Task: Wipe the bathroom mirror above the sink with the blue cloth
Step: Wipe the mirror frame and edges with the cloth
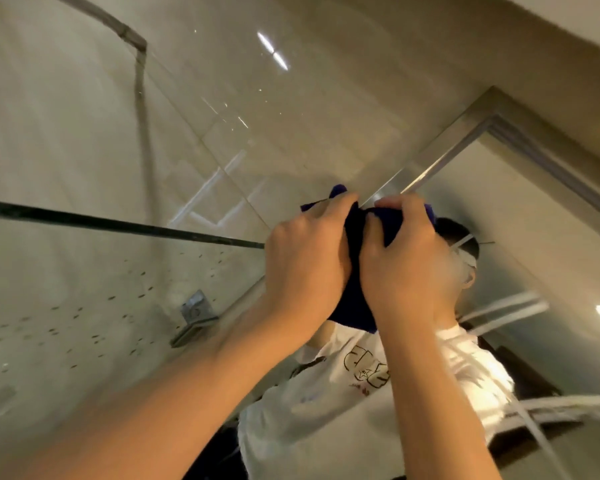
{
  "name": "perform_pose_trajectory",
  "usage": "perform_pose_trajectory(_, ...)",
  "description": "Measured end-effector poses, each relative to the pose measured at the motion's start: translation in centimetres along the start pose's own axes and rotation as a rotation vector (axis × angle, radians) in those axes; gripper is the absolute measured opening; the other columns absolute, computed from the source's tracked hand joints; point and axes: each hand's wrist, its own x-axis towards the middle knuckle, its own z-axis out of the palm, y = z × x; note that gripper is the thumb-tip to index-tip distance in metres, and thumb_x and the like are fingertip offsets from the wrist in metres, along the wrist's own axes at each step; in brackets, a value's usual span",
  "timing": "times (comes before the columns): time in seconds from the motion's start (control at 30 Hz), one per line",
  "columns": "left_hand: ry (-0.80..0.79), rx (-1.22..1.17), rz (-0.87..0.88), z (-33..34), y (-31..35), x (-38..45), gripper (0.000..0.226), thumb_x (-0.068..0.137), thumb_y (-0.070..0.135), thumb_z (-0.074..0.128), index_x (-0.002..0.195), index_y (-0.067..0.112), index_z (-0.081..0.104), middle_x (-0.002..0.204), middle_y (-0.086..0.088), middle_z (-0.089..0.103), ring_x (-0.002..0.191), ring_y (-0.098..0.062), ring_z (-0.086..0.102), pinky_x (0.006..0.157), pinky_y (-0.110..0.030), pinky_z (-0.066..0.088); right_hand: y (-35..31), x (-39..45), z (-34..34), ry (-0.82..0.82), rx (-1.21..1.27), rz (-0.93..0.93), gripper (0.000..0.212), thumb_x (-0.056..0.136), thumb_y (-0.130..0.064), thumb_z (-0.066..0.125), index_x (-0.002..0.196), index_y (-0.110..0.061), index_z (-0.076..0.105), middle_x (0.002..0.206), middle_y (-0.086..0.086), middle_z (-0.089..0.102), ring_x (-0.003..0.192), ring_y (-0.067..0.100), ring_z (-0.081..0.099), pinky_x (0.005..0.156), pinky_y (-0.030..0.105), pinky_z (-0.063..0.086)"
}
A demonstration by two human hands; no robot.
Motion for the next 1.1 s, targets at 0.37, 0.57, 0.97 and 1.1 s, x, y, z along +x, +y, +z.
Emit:
perform_pose_trajectory(0.37, 0.030, 0.096, 0.015, 0.3, -4.3, -5.4, 0.033, 0.093, 0.023, 0.046, 0.110, 0.013, 0.072, 0.091, -0.001, 0.075, 0.064, -0.020, 0.071, 0.044, -0.029, 0.047, 0.4, -5.4, 3.1, -0.051, 0.022, -0.060, 0.011, 0.087, -0.005, 0.064, 0.097, -0.011, 0.065, 0.082, 0.002, 0.064, 0.066, 0.006, 0.046, 0.070, 0.001, 0.036)
perform_pose_trajectory(0.57, -0.039, 0.012, -0.066, 0.2, -0.6, -0.4, 0.026, 0.085, 0.009, 0.062, 0.108, 0.018, 0.069, 0.080, -0.002, 0.073, 0.057, -0.030, 0.066, 0.046, -0.035, 0.050, -0.4, -0.1, -1.2, -0.245, -0.057, -0.021, 0.015, 0.095, -0.017, 0.056, 0.109, -0.021, 0.060, 0.097, -0.002, 0.067, 0.084, 0.015, 0.059, 0.077, 0.027, 0.043)
perform_pose_trajectory(0.97, 0.089, -0.142, 0.047, 2.5, 1.0, 3.6, 0.045, 0.094, 0.036, 0.030, 0.114, 0.014, 0.065, 0.088, -0.004, 0.071, 0.057, -0.030, 0.065, 0.048, -0.038, 0.051, -0.2, 3.2, 0.1, 0.181, -0.068, -0.041, 0.010, 0.096, -0.017, 0.050, 0.106, -0.014, 0.051, 0.098, 0.003, 0.055, 0.087, 0.028, 0.058, 0.075, 0.043, 0.047)
perform_pose_trajectory(1.1, 0.011, -0.001, 0.035, 1.7, -0.4, 1.9, 0.040, 0.092, 0.032, 0.031, 0.106, 0.013, 0.064, 0.078, -0.006, 0.068, 0.048, -0.033, 0.059, 0.045, -0.028, 0.037, 0.2, 1.7, -0.4, -0.027, -0.120, -0.093, 0.007, 0.098, -0.019, 0.050, 0.104, -0.018, 0.049, 0.097, -0.003, 0.053, 0.085, 0.022, 0.058, 0.078, 0.045, 0.050)
